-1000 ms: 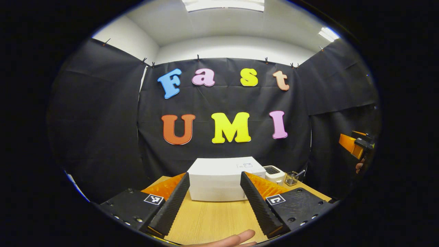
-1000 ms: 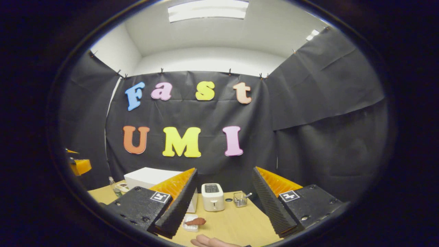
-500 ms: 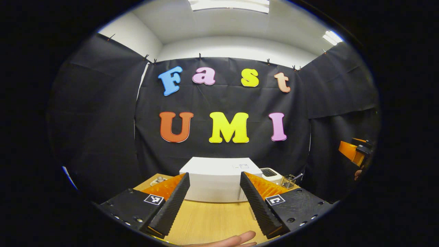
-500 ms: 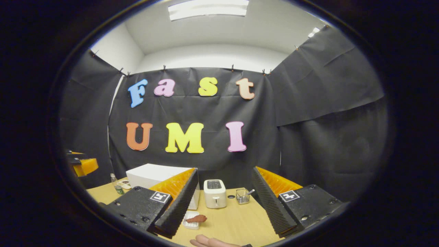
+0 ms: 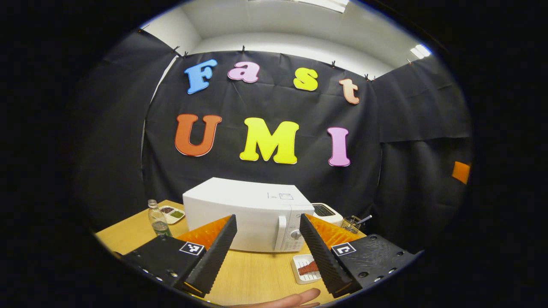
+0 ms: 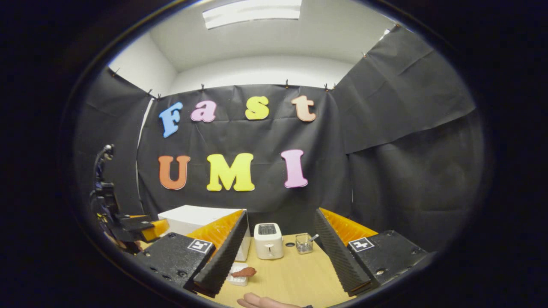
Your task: Open the microwave oven with the left hand, put the food in, and close the microwave oven.
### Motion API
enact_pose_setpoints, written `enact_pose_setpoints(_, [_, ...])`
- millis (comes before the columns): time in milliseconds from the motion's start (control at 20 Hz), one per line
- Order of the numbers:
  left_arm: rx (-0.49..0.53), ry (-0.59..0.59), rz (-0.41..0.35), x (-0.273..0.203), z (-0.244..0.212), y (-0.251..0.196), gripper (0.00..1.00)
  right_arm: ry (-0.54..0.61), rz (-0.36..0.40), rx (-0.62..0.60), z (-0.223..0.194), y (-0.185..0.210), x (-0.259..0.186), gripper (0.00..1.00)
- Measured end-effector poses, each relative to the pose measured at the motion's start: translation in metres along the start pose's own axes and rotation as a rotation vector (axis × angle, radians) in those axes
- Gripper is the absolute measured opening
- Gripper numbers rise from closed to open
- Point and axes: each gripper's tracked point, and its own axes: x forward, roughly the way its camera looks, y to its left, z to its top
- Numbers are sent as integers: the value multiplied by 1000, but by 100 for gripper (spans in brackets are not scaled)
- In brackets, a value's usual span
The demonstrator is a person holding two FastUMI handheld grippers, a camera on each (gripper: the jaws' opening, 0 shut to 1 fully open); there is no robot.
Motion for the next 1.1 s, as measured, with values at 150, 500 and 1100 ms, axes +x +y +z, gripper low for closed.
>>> enact_pose_setpoints(150, [10,10,-21,46,-32,-15,92,32,23,1,-13,-4,3,100])
enact_pose_setpoints(500, [21,52,-10,141,-99,-27,93,-15,25,-38,-20,-20,11,89])
enact_pose_setpoints(1100, [95,105,18,206,-162,-22,42,-8,153,-84,-54,-4,12,100])
